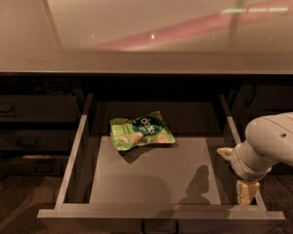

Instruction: Open top drawer

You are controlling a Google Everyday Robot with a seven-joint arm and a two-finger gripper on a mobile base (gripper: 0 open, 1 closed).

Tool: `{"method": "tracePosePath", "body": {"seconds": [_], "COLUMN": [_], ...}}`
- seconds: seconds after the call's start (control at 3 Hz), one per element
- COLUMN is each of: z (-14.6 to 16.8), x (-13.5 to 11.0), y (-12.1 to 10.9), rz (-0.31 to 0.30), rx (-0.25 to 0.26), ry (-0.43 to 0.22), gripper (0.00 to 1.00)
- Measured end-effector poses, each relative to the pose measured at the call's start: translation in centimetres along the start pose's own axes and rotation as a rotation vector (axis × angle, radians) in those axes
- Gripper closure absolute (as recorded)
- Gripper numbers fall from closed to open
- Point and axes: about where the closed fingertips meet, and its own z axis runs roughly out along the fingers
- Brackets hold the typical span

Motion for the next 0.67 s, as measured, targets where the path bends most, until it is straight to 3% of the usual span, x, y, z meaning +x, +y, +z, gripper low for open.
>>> {"method": "tracePosePath", "body": {"seconds": [0.33, 0.67], "z": [-6.33, -6.49], "x": [-4.95, -4.96], "y": [-4.54, -4.54], "rz": [-0.051, -0.052], "rx": [0.043, 0.045], "ry": [-0.04, -0.038], "gripper": [0.0, 0.0]}}
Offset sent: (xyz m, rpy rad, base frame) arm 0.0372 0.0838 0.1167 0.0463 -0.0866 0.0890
